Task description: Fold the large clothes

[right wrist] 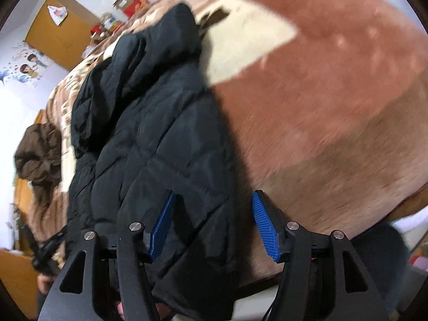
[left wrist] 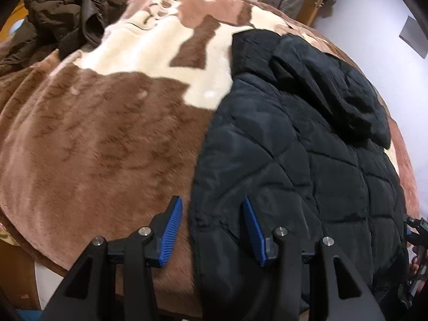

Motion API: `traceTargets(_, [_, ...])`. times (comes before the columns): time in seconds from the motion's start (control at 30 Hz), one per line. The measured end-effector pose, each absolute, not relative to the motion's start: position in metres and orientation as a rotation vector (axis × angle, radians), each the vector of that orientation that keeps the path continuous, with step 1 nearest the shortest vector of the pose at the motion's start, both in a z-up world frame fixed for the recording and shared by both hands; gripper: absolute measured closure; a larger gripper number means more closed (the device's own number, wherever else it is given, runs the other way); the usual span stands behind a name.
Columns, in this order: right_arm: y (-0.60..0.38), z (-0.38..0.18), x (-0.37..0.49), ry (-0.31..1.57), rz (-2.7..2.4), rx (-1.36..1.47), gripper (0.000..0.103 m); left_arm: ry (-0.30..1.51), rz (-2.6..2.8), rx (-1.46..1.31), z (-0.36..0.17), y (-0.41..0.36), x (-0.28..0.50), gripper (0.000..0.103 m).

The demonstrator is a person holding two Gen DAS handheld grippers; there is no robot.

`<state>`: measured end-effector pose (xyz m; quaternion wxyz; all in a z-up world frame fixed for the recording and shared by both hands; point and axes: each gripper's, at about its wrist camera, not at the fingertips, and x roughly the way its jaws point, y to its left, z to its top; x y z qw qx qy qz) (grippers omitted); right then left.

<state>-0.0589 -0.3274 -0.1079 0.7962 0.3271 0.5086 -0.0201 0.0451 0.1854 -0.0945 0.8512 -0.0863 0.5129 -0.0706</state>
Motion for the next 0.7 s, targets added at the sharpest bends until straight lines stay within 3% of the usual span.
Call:
traceTargets(0.23, [-0.31, -0.115, -0.067, 1.143, 0.024, 0.733, 0.042, 1.13, -0.202, -0.168, -0.105, 0.166, 0.028, 0.037])
traceTargets(0.4, [-0.307, -0.124, -0.071, 1.192, 0.051, 0.769, 0.042, 1.235, -0.214, -0.244, -0.125, 0.171, 0.026, 0.033])
traceTargets(0.47, [-0.305, -0.121, -0.072, 1.192, 0.062, 0.759, 0.043, 1.23, -0.218, -0.252, -0.122, 0.17, 0.024, 0.043])
traceTargets(0.53, [-0.302, -0.114, -0.072, 1.179, 0.071, 0.754, 0.068, 1.207, -0.229, -0.247, -0.114, 0.168, 0.02, 0.068])
traceTargets(0.6, [-0.302, -0.106, -0.072, 1.153, 0.083, 0.775, 0.082, 1.188, -0.248, -0.286, -0.105, 0.171, 0.018, 0.078])
traceTargets(0.7, [-0.305, -0.082, -0.075, 1.076, 0.125, 0.782, 0.088, 1.122, -0.285, -0.39, -0.083, 0.182, 0.015, 0.084])
